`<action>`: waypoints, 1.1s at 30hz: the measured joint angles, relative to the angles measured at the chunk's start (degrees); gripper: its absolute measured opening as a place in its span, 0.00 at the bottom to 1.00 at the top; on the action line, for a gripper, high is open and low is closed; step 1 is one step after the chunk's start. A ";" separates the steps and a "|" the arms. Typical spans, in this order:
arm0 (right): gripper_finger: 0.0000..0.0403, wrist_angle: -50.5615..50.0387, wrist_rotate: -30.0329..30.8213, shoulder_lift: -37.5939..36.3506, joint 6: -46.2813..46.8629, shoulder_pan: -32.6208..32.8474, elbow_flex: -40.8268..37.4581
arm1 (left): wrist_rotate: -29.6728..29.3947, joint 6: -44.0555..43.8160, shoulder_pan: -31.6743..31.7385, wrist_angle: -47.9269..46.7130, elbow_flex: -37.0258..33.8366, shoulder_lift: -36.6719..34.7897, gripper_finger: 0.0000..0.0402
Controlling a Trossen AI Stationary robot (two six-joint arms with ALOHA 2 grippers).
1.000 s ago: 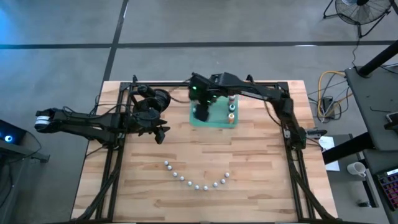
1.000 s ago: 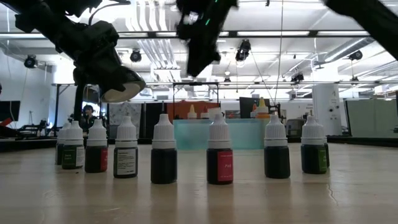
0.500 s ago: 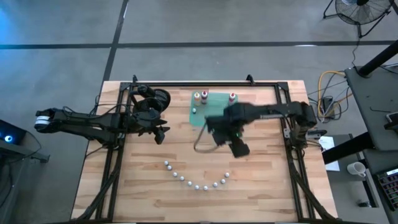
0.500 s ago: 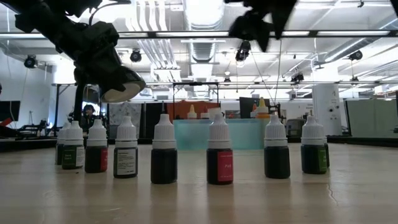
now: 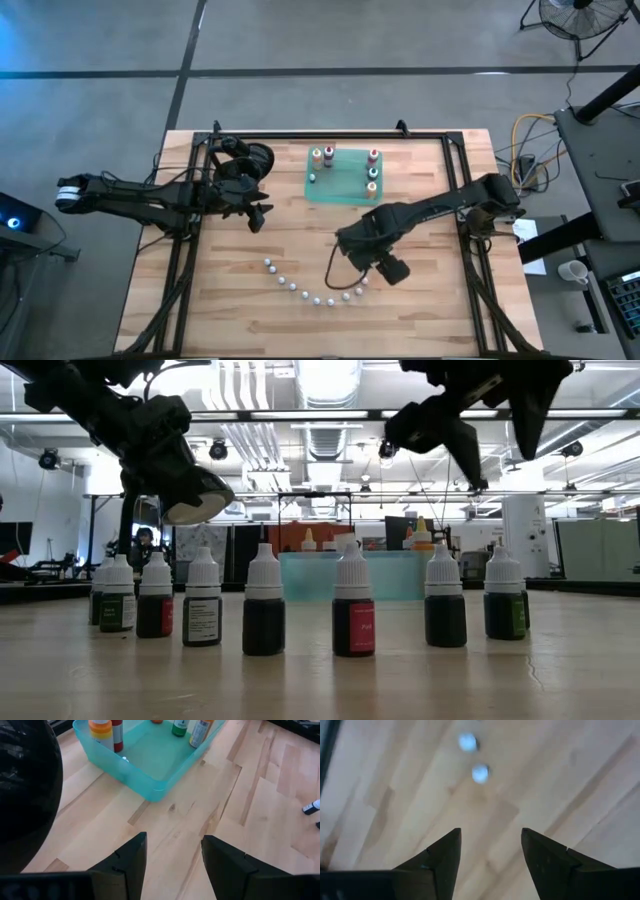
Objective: Pick & Place food coloring
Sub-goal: Put the right small black food coloring bottle into the green bin
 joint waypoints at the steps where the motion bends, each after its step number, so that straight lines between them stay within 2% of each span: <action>1: 0.50 1.78 -0.37 -0.11 0.56 0.25 -0.62 | 0.17 -0.02 0.00 -0.02 0.00 0.00 0.41; 8: 0.53 12.95 0.32 0.15 4.95 4.54 -4.99 | 2.02 0.22 0.00 -0.39 0.00 0.00 0.41; 12: 0.53 17.96 6.24 0.19 8.05 7.37 -7.88 | 3.02 0.35 -0.02 -1.33 0.00 0.00 0.41; 18: 0.53 21.86 10.82 0.19 13.83 8.96 -11.00 | 3.12 1.10 -0.24 -1.94 0.00 0.00 0.41; 22: 0.53 23.50 11.51 0.21 16.86 9.10 -12.52 | 3.15 1.49 -0.28 -1.96 0.00 0.00 0.41; 33: 0.53 29.33 11.62 0.61 17.07 9.21 -15.21 | 3.15 1.51 -0.28 -1.98 0.00 0.00 0.41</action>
